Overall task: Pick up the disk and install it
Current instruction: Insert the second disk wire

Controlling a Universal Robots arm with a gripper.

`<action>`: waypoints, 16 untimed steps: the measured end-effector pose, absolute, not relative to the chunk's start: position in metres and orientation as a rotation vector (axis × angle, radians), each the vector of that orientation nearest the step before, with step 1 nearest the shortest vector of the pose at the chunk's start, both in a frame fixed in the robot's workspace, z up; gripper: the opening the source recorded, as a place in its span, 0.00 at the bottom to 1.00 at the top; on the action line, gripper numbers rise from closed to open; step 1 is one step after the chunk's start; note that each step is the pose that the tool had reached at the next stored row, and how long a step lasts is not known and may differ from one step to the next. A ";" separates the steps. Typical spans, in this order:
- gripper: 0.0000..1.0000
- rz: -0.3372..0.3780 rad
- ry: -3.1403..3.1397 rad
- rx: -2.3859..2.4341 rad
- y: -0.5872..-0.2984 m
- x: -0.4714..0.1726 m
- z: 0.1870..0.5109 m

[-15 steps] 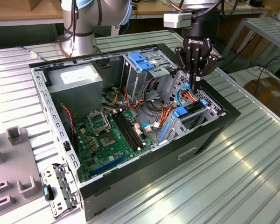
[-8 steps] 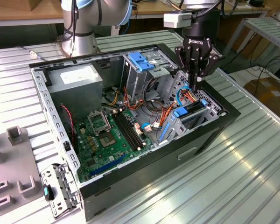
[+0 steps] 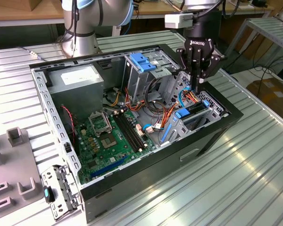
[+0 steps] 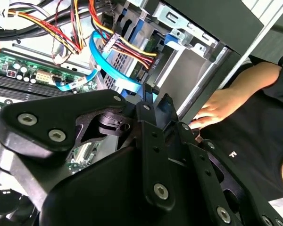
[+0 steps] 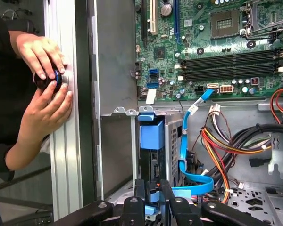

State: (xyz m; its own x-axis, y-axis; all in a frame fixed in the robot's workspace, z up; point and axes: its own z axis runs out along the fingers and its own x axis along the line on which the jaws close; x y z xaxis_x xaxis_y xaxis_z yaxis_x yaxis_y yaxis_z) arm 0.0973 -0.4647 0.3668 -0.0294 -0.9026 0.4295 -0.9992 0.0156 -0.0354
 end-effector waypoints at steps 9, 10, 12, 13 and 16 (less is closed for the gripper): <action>0.27 0.465 -1.997 1.955 -0.463 0.098 0.365; 0.25 0.465 -1.997 1.955 -0.463 0.098 0.365; 0.16 0.465 -1.997 1.955 -0.463 0.098 0.365; 0.16 0.465 -1.997 1.955 -0.463 0.098 0.365; 0.16 0.465 -1.997 1.955 -0.464 0.098 0.365</action>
State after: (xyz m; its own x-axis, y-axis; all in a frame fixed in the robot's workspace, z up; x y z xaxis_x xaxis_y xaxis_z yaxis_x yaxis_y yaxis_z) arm 0.0982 -0.4635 0.3646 -0.0228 -0.9002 0.4348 -0.9997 0.0174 -0.0164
